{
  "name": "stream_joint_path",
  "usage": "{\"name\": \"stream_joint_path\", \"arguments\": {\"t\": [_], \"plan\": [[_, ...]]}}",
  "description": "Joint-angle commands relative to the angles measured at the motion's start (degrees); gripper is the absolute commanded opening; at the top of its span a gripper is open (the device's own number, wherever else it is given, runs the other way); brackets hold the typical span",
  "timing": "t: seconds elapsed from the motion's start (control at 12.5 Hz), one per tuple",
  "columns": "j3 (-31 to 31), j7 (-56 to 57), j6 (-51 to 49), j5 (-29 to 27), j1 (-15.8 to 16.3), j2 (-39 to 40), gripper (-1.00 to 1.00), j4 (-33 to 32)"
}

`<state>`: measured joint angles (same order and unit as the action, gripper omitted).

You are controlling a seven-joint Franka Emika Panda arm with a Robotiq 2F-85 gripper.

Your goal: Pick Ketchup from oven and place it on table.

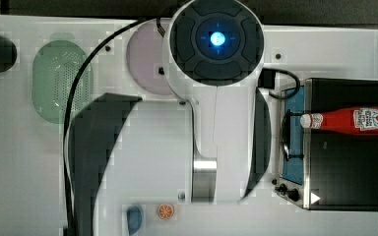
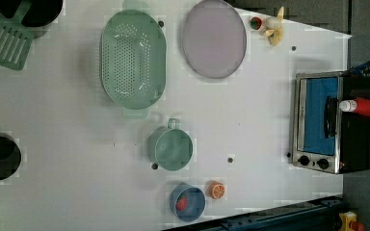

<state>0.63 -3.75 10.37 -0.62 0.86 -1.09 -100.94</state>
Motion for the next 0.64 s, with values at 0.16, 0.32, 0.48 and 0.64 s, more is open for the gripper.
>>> {"name": "stream_joint_path", "arguments": {"t": [0.16,0.32,0.48,0.64], "plan": [[2.9,-4.3,-12.9,0.6,-0.1,-21.4,0.80,-10.6],[3.5,-4.3,-11.9,1.0,-0.3,-21.2,1.00,-10.6],[5.4,-4.3,-10.1,1.2,-1.1,-20.5,1.00,-10.6],[8.7,-4.3,-7.6,1.2,-2.3,-18.9,1.00,-10.5]]}}
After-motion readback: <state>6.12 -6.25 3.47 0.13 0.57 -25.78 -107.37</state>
